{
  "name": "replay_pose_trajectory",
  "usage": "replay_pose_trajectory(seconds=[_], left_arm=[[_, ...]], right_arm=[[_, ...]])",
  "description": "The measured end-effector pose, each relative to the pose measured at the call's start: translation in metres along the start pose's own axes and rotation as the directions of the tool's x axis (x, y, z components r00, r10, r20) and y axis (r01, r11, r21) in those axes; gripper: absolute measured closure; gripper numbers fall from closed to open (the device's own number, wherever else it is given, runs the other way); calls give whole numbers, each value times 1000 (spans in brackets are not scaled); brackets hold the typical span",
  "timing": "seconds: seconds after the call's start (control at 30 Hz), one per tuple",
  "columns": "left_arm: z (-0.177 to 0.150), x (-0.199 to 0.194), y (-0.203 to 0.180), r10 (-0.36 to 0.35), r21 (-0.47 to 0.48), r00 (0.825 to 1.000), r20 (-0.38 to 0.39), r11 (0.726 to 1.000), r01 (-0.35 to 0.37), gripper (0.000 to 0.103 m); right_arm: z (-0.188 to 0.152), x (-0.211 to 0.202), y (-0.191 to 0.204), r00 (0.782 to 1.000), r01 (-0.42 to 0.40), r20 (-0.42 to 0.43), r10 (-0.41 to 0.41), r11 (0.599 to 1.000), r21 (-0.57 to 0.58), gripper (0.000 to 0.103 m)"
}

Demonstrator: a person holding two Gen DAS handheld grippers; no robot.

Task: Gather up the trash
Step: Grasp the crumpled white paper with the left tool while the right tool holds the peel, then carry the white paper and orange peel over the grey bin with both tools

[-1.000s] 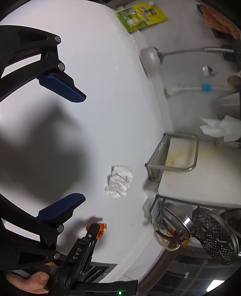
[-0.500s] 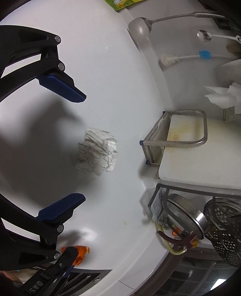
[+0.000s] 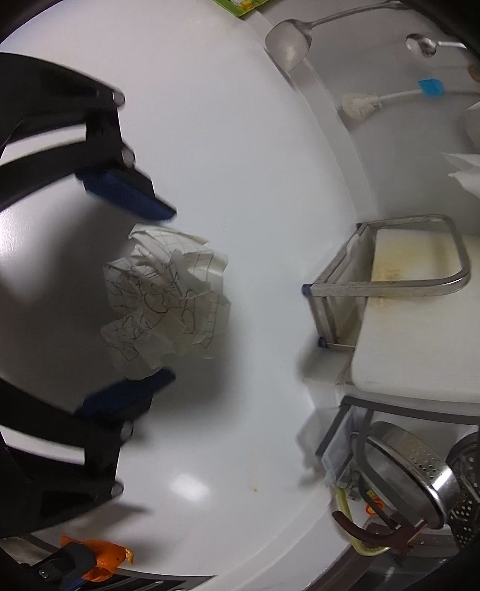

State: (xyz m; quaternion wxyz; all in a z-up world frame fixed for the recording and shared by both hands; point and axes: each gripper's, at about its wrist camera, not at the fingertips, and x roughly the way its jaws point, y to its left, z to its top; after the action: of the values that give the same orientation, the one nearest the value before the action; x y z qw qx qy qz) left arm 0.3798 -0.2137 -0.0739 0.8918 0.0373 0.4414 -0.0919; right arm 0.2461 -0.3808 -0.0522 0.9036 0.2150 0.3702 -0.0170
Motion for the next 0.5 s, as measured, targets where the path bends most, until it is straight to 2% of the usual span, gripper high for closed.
replay_pose_trajectory(seconds=[0.03,0.07,0.13,0.33,0.5], left_arm=[[-2,1,2,-10,-4,1000,-11,1000,10,47],[-1,0,3,-8,-7,1000,-2,1000,8,50],[-2,-4,7,-50,-26,999,2,998,50,63],[-12,-22,8,-60,-16,998,35,998,60,70],[-27,-66,14,-42,24,992,116,999,40,71]], right_arm=[[0,0,0,1000,-1,-1,1,1000,1,79],[0,0,0,1000,0,-2,0,1000,-1,79],[-1,1,1,1000,6,-4,-6,1000,-9,79],[-2,3,2,1000,14,-8,-14,1000,-22,79],[-2,1,9,1000,-7,-7,7,999,-32,79]])
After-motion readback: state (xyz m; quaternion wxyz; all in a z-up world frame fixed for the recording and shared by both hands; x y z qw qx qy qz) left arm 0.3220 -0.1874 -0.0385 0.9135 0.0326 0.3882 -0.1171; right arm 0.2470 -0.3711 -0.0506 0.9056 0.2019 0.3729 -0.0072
